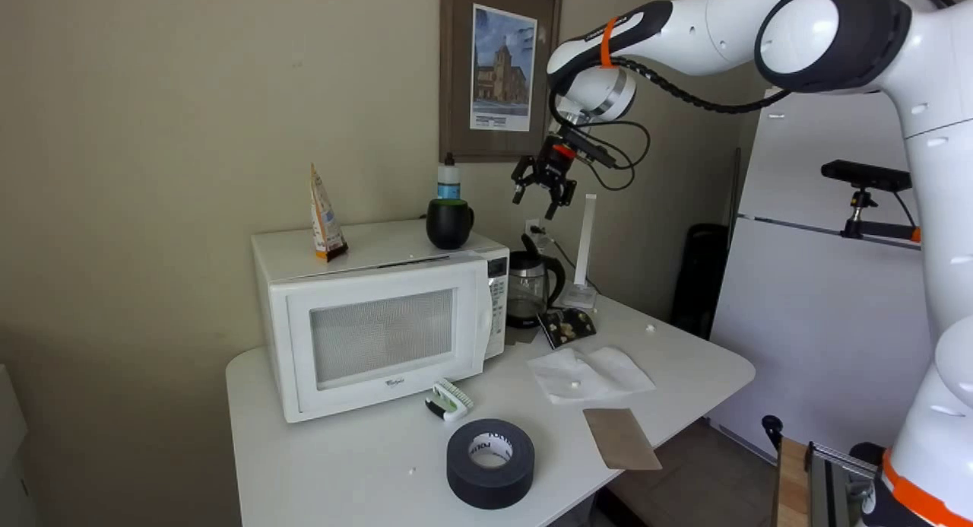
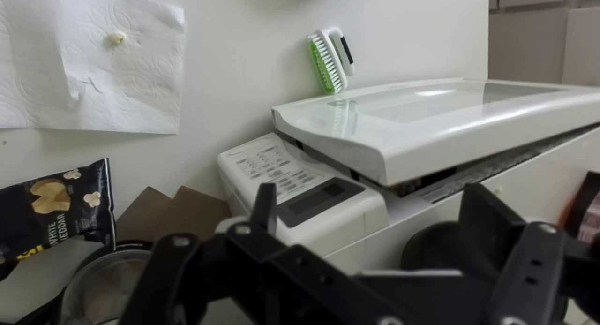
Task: Push the electric kettle a little to the left on the table
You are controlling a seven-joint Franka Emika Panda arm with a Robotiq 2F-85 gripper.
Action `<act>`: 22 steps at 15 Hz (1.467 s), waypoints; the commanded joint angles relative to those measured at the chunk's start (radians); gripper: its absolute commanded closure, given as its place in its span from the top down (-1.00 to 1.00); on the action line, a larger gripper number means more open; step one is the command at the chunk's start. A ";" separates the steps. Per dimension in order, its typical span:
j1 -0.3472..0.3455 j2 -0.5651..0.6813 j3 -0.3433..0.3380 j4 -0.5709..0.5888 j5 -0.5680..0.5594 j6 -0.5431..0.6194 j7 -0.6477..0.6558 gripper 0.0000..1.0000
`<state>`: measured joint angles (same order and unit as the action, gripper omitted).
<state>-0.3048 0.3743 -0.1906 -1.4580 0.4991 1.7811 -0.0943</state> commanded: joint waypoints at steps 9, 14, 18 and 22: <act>-0.282 0.314 0.006 0.377 0.152 -0.071 0.015 1.00; -0.290 0.359 0.011 0.436 0.161 -0.073 0.036 1.00; -0.290 0.359 0.012 0.440 0.161 -0.073 0.038 1.00; -0.278 0.433 0.026 0.507 0.174 0.027 0.037 1.00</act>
<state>-0.5907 0.7430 -0.1724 -1.0142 0.6599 1.7439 -0.0592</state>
